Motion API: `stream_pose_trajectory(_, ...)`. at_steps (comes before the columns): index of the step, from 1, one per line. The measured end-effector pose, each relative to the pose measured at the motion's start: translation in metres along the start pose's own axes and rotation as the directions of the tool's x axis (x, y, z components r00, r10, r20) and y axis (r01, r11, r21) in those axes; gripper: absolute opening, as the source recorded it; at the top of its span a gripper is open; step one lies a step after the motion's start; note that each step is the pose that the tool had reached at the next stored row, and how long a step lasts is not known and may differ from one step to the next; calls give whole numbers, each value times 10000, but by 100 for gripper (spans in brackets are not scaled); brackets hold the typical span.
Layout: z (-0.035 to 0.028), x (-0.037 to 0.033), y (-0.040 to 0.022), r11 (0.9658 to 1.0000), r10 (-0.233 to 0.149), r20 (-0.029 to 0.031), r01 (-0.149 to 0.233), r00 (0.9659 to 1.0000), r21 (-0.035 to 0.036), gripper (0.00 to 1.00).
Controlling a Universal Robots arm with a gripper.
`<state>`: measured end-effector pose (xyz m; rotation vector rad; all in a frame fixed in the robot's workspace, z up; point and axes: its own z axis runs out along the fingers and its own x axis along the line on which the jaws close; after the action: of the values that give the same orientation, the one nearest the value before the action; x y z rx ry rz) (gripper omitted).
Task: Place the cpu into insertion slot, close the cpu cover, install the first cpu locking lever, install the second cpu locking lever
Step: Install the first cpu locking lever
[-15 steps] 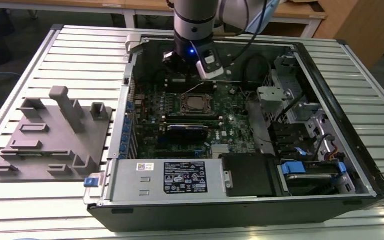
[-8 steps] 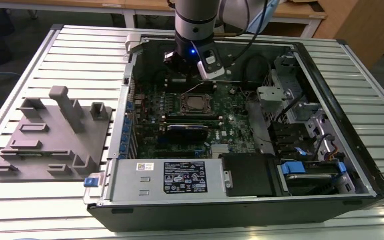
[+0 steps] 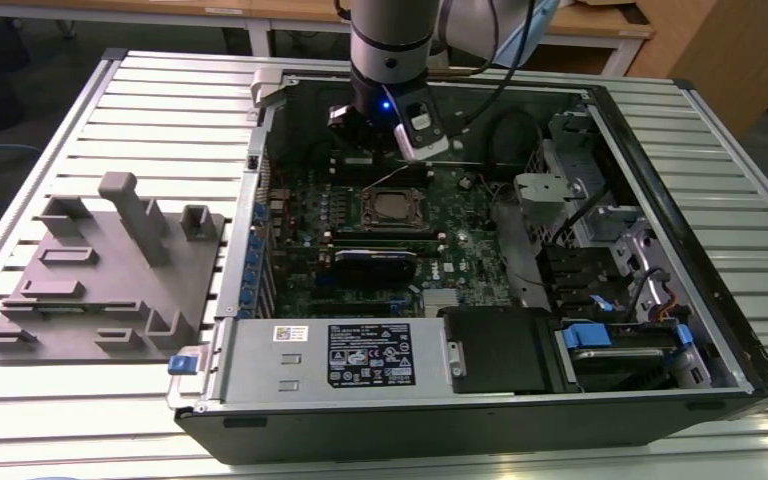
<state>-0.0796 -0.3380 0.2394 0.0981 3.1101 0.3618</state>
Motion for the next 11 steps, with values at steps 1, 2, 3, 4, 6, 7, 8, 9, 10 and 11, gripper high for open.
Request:
stream_pose_trajectory(1,0,0,0,10000,0,0,0,10000,0,10)
stream_pose_trajectory(2,0,0,0,10000,0,0,0,10000,0,10)
stream_pose_trajectory(3,1,-4,0,10000,0,0,0,10000,-2,10)
stream_pose_trajectory(4,2,-10,1,10000,0,1,0,10000,-3,10)
stream_pose_trajectory(6,2,-23,1,10000,0,0,0,10000,0,10)
stream_pose_trajectory(7,3,-28,1,10000,0,0,0,10000,-1,10)
stream_pose_trajectory(8,4,-33,1,10000,-1,0,1,10000,-1,10)
stream_pose_trajectory(9,5,-37,1,10000,0,0,0,10000,-1,10)
stream_pose_trajectory(10,5,-41,1,10000,0,0,0,10000,0,10)
stream_pose_trajectory(11,5,-44,2,10000,0,0,0,10000,0,10)
